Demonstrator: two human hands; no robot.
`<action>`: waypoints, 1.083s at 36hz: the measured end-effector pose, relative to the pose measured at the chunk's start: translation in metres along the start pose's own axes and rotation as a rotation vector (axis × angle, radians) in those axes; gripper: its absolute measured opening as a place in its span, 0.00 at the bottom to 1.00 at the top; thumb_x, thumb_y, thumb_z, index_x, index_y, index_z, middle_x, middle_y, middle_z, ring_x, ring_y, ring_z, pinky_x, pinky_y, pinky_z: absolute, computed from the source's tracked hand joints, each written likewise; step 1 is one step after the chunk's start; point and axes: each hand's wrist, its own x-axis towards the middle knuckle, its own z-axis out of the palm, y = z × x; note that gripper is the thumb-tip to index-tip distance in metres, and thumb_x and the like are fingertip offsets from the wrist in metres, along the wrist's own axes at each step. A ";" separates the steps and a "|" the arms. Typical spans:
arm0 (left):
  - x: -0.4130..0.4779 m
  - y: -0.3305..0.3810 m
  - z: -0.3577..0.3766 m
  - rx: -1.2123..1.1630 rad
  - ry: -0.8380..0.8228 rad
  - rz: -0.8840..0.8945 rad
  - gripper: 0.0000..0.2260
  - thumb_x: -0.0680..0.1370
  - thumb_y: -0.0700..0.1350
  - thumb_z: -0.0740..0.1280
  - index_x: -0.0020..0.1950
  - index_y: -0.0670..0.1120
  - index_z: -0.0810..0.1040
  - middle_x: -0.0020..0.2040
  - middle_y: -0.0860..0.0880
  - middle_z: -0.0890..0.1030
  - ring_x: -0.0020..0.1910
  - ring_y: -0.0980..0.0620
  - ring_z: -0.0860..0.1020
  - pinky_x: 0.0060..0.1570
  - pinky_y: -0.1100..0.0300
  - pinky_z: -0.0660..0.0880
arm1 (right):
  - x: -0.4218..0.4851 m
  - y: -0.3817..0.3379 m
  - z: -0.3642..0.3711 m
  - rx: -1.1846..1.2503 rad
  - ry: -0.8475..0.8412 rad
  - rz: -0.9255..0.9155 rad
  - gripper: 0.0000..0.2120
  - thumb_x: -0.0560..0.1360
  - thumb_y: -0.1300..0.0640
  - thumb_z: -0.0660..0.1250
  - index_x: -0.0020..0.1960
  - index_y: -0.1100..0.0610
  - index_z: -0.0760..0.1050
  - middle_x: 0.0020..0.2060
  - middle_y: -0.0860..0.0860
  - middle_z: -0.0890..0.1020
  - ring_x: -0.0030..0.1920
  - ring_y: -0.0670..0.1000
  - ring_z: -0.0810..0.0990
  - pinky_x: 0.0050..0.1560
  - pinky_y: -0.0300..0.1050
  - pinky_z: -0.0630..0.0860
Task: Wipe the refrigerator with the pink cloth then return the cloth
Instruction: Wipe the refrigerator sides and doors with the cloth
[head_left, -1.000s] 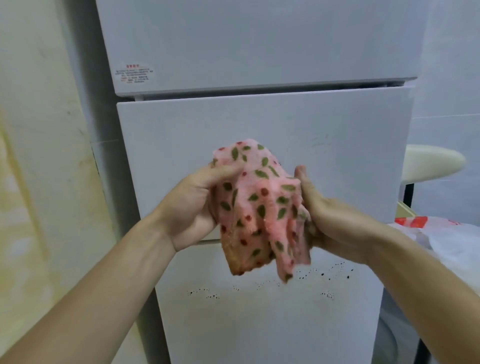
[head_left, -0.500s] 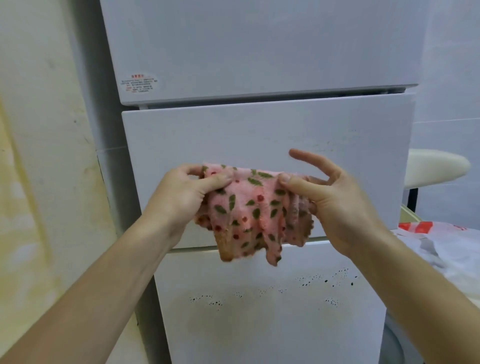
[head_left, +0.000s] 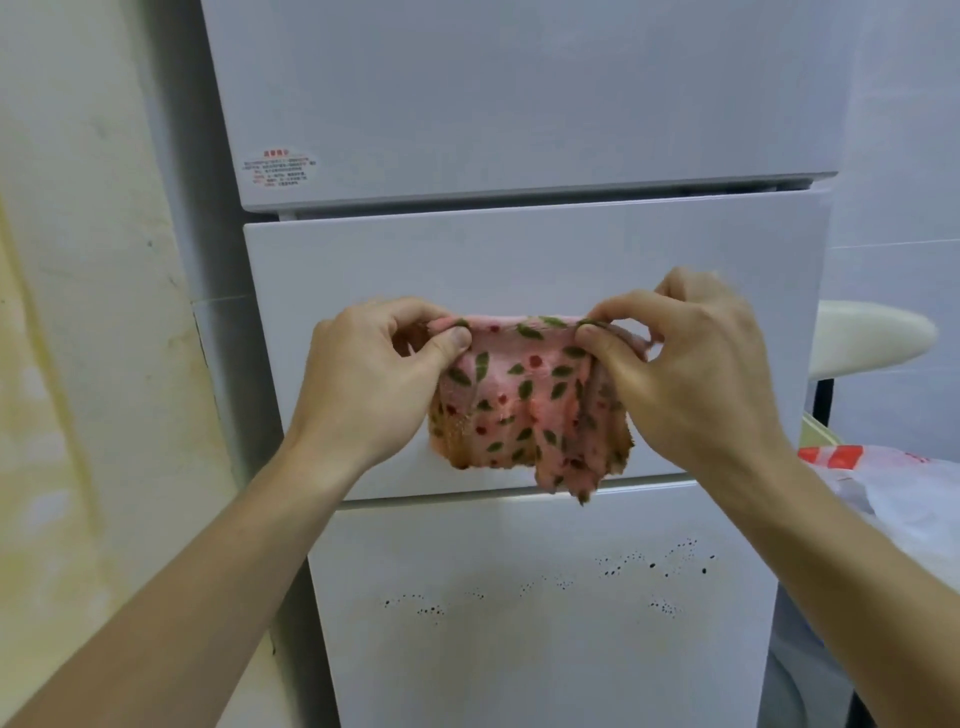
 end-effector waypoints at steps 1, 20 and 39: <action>0.001 0.000 0.002 0.029 0.012 0.018 0.03 0.79 0.53 0.74 0.45 0.58 0.84 0.45 0.57 0.80 0.45 0.60 0.77 0.43 0.73 0.70 | 0.000 -0.001 0.001 -0.030 0.034 -0.020 0.04 0.78 0.51 0.75 0.49 0.49 0.87 0.33 0.45 0.70 0.40 0.51 0.70 0.49 0.46 0.64; 0.066 -0.008 0.036 -0.072 0.282 0.345 0.07 0.78 0.47 0.76 0.55 0.50 0.85 0.49 0.57 0.83 0.49 0.57 0.79 0.49 0.68 0.71 | 0.013 -0.003 0.100 -0.091 0.151 -0.218 0.24 0.85 0.51 0.64 0.80 0.48 0.69 0.83 0.54 0.63 0.84 0.54 0.55 0.83 0.64 0.46; 0.107 -0.063 -0.002 0.472 0.669 0.404 0.19 0.81 0.45 0.61 0.71 0.45 0.77 0.75 0.43 0.72 0.74 0.42 0.66 0.71 0.48 0.58 | 0.174 -0.065 0.112 -0.271 0.427 -0.103 0.30 0.86 0.39 0.53 0.84 0.51 0.61 0.83 0.62 0.57 0.83 0.68 0.51 0.80 0.71 0.49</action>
